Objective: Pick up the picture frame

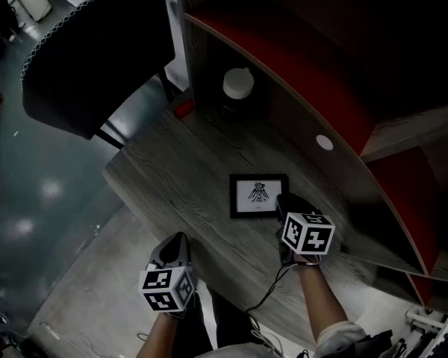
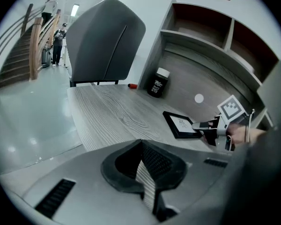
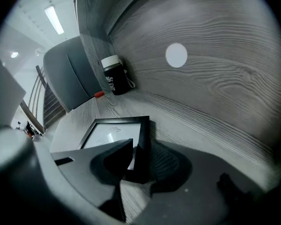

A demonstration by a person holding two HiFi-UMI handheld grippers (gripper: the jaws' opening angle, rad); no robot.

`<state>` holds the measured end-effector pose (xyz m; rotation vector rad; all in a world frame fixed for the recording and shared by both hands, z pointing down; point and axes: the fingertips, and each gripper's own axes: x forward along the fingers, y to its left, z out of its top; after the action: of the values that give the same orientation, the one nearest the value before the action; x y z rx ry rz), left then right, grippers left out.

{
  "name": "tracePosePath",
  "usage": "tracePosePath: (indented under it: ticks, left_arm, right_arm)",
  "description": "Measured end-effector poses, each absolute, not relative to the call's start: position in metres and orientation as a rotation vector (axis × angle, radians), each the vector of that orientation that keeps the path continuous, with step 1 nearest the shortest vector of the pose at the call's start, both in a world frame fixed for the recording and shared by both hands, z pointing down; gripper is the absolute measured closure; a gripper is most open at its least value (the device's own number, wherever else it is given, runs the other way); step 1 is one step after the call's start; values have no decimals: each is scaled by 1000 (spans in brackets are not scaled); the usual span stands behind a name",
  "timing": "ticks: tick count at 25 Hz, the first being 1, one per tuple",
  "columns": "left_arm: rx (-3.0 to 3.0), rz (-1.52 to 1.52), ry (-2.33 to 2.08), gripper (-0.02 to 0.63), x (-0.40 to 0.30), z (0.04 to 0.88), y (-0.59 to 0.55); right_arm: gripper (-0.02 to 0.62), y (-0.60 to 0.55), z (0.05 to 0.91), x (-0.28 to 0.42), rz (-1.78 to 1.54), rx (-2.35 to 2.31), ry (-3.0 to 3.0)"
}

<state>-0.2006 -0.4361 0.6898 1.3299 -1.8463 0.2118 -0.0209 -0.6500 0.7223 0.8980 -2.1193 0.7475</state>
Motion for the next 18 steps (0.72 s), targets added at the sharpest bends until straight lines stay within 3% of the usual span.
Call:
tracePosePath:
  ticks: [18]
  left_arm:
    - [1315,203,-1841,594,-196,686,-430]
  right_arm:
    - [505,-652,726,-22,769,854,-2052]
